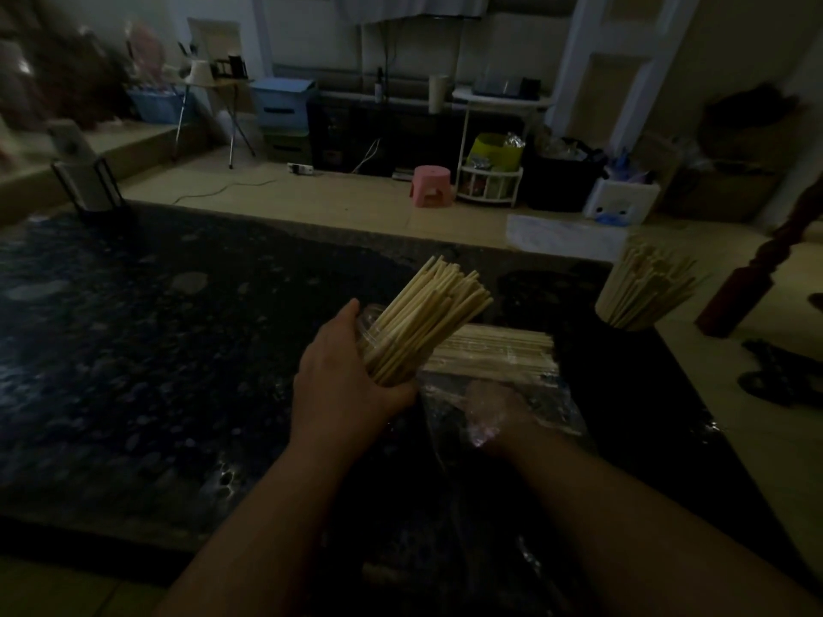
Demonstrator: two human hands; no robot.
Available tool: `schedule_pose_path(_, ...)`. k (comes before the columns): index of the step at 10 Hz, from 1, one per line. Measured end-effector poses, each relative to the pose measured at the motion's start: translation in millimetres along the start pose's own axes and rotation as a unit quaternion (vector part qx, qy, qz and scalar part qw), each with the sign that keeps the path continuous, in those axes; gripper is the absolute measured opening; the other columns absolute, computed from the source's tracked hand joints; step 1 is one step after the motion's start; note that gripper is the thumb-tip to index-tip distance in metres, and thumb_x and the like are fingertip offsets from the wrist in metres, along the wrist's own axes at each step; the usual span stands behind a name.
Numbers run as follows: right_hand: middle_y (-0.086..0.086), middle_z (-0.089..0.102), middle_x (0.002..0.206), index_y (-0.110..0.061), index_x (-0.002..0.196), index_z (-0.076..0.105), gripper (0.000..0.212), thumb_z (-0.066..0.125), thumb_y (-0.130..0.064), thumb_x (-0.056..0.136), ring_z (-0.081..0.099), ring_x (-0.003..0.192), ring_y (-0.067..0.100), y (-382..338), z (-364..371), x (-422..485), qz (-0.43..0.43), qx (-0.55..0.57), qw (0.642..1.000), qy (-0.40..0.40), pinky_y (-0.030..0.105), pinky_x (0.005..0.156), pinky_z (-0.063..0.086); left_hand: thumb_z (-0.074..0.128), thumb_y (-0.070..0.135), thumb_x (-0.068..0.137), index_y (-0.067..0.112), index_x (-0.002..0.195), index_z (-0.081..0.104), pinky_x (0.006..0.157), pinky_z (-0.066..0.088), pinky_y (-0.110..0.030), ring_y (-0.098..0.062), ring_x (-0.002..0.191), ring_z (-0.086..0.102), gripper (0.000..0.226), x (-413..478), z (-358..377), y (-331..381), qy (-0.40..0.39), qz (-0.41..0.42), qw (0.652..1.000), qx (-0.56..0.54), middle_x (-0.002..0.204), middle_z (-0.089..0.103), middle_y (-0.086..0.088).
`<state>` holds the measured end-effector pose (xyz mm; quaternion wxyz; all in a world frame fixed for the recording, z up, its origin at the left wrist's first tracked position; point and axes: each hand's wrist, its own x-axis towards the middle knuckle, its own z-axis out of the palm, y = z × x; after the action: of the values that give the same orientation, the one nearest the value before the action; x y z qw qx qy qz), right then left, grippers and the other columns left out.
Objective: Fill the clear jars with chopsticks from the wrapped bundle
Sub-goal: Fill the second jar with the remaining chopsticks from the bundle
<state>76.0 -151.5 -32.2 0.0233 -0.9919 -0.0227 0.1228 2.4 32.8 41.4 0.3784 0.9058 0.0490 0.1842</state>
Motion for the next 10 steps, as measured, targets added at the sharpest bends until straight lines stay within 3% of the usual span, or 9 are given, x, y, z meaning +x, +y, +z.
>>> schedule_pose_path(2, 0.011, 0.047, 0.137, -0.017, 0.130, 0.049, 0.042, 0.056, -0.030, 0.091, 0.046, 0.126, 0.030, -4.9, 5.5, -16.0, -0.014, -0.017, 1.000, 0.001, 0.039, 0.103, 0.039, 0.086, 0.041, 0.059, 0.023, 0.151, 0.024, 0.107, 0.040, -0.045, -0.020, 0.129, 0.042, 0.113, -3.8, -4.0, 2.8, -0.004, 0.001, 1.000, 0.004, 0.143, 0.043, -0.001)
schedule_pose_path(4, 0.006, 0.039, 0.145, -0.023, 0.146, 0.026, 0.048, 0.038, -0.034, 0.100, 0.047, 0.127, 0.029, -5.1, 10.2, -54.1, -0.090, 0.003, 0.995, 0.034, 0.038, 0.103, 0.037, 0.086, 0.041, 0.060, 0.020, 0.150, 0.028, 0.105, 0.040, -0.046, -0.023, 0.127, 0.043, 0.109, -7.9, -5.3, 4.5, -0.010, 0.009, 0.999, 0.039, 0.141, 0.043, -0.003)
schedule_pose_path(6, 0.005, 0.057, 0.131, -0.024, 0.135, 0.050, 0.039, 0.045, -0.033, 0.098, 0.056, 0.115, 0.028, 4.9, 3.1, -87.1, -0.082, -0.013, 0.996, 0.044, 0.035, 0.095, 0.045, 0.088, 0.038, 0.056, 0.024, 0.138, 0.040, 0.096, 0.046, -0.051, -0.022, 0.115, 0.049, 0.096, -14.7, -8.2, 8.9, 0.002, 0.006, 0.999, 0.041, 0.127, 0.050, -0.002)
schedule_pose_path(7, 0.010, 0.052, 0.136, -0.024, 0.131, 0.055, 0.038, 0.052, -0.035, 0.095, 0.050, 0.122, 0.030, 5.1, -8.4, -105.4, -0.085, 0.023, 0.996, -0.003, 0.039, 0.100, 0.044, 0.089, 0.035, 0.056, 0.025, 0.134, 0.043, 0.092, 0.049, -0.051, -0.022, 0.107, 0.053, 0.091, -19.6, -9.7, 13.4, -0.001, 0.011, 0.999, 0.035, 0.116, 0.056, 0.000)
schedule_pose_path(8, 0.010, 0.056, 0.129, -0.024, 0.123, 0.060, 0.032, 0.053, -0.037, 0.094, 0.054, 0.115, 0.029, 7.5, -24.5, -122.6, -0.106, 0.028, 0.993, -0.036, 0.038, 0.095, 0.047, 0.089, 0.033, 0.056, 0.026, 0.132, 0.043, 0.091, 0.049, -0.049, -0.020, 0.104, 0.053, 0.089, -24.9, -10.9, 16.9, -0.004, 0.007, 0.999, 0.034, 0.114, 0.056, 0.001)
schedule_pose_path(10, 0.005, 0.064, 0.110, -0.028, 0.109, 0.062, 0.022, 0.049, -0.033, 0.092, 0.061, 0.101, 0.027, 17.5, -60.6, -143.5, -0.106, 0.035, 0.992, 0.059, 0.035, 0.081, 0.048, 0.089, 0.034, 0.057, 0.029, 0.132, 0.040, 0.090, 0.050, -0.047, -0.015, 0.099, 0.054, 0.090, -32.6, -10.0, 17.8, -0.010, 0.011, 0.999, 0.034, 0.104, 0.046, 0.013)
